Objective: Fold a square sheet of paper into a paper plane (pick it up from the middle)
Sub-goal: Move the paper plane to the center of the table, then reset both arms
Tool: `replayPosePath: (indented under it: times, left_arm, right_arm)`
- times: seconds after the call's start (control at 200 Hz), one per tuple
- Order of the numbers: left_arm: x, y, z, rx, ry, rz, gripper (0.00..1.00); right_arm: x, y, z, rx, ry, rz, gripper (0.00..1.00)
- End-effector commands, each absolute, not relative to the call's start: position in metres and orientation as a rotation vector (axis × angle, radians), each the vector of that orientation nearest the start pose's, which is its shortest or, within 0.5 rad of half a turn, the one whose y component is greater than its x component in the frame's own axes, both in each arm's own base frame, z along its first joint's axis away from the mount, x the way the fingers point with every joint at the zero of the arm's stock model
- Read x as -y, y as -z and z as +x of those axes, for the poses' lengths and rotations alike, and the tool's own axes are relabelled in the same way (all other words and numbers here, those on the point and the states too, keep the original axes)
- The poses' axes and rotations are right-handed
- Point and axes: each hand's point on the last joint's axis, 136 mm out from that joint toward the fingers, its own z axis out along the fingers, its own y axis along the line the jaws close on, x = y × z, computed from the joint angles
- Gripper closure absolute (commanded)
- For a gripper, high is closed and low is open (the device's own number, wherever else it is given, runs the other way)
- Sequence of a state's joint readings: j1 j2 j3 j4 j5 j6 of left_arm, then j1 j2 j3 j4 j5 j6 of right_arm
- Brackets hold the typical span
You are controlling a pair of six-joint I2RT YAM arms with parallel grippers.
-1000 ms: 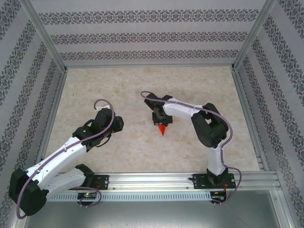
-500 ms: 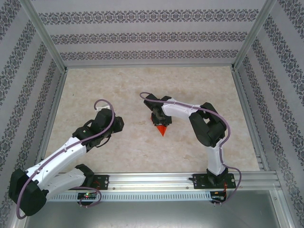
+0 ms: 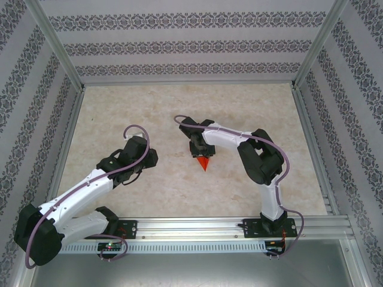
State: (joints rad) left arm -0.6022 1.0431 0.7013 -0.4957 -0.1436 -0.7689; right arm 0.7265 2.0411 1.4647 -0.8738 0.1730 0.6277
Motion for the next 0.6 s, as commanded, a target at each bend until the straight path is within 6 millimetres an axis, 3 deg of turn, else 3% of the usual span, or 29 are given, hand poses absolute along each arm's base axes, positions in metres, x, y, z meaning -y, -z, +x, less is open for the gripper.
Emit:
replayPosePath:
  times: [0.0,0.165,0.285,0.415,0.5,0.594]
  left_arm:
    - [0.147,-0.159,0.277,-2.359,0.436,-0.253,0.68]
    - [0.140,-0.168,0.281,-2.315,0.399,-0.261,0.68]
    - [0.128,-0.178,0.282,-2.274,0.334,-0.277,0.67]
    - [0.108,-0.192,0.283,-2.190,0.250,-0.303,0.57]
    - [0.099,-0.202,0.282,-2.141,0.209,-0.298,0.53]
    - [0.089,-0.209,0.282,-2.093,0.163,-0.293,0.45]
  right_arm:
    - [-0.259,-0.071,0.337,-2.838,0.005,-0.140,0.46]
    - [-0.253,-0.113,0.338,-2.744,-0.020,-0.112,0.42]
    - [-0.240,-0.169,0.337,-2.562,-0.068,-0.081,0.41]
    - [-0.200,-0.228,0.330,-2.331,-0.056,-0.004,0.39]
    - [-0.170,-0.250,0.323,-2.204,-0.021,0.044,0.35]
    - [-0.131,-0.259,0.313,-2.100,0.060,0.129,0.27]
